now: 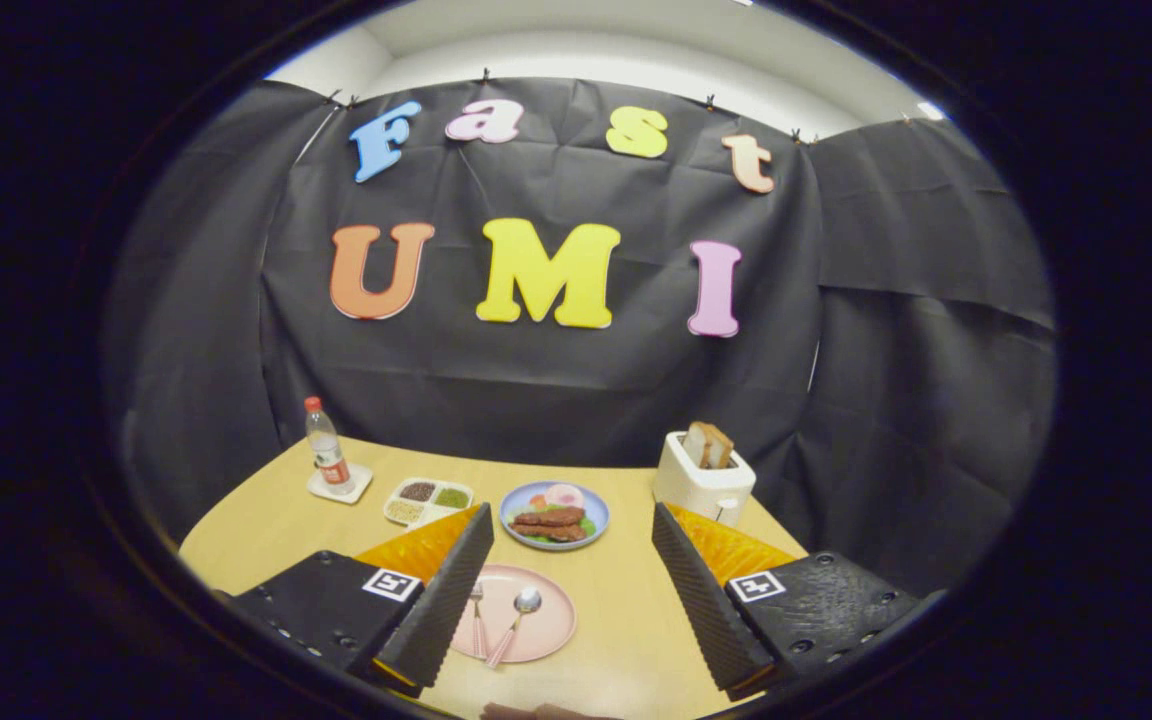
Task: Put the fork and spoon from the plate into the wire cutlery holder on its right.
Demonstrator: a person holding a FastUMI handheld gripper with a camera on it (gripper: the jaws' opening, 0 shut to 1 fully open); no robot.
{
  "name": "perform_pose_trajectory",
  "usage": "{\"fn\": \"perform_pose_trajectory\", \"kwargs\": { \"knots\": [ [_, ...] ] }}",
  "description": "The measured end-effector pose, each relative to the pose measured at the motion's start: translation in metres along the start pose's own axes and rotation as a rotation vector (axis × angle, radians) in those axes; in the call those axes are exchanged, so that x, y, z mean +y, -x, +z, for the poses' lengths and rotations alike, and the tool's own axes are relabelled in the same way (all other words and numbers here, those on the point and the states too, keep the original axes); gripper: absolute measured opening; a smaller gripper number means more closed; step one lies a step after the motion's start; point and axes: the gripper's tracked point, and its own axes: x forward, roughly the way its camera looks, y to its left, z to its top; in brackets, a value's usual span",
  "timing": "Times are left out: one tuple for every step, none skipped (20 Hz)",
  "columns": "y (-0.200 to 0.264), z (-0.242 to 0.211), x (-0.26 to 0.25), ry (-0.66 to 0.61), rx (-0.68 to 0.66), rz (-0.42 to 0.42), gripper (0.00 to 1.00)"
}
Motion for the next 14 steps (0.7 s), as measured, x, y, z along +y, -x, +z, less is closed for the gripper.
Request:
{"fn": "perform_pose_trajectory", "kwargs": {
  "knots": [
    [-0.009, -0.011, 0.004, 0.001, 0.028, 0.002, 0.96],
    [-0.017, -0.024, 0.007, 0.001, 0.061, 0.001, 0.96],
    [-0.026, -0.036, 0.011, 0.001, 0.092, 0.003, 0.96],
    [-0.035, -0.05, 0.015, -0.002, 0.127, 0.006, 0.96],
    [-0.041, -0.062, 0.021, -0.007, 0.152, 0.016, 0.96],
    [-0.049, -0.075, 0.024, 0.002, 0.176, 0.014, 0.95],
    [-0.057, -0.089, 0.026, 0.02, 0.205, 0.008, 0.94],
    [-0.065, -0.108, 0.028, 0.031, 0.243, 0.011, 0.94],
    [-0.072, -0.125, 0.031, 0.033, 0.289, 0.014, 0.94],
    [-0.077, -0.143, 0.033, 0.028, 0.335, 0.018, 0.93],
    [-0.08, -0.16, 0.038, 0.015, 0.38, 0.028, 0.89],
    [-0.082, -0.175, 0.042, -0.001, 0.421, 0.034, 0.87],
    [-0.083, -0.188, 0.046, -0.014, 0.458, 0.043, 0.84],
    [-0.086, -0.201, 0.048, -0.024, 0.497, 0.046, 0.82]
  ]
}}
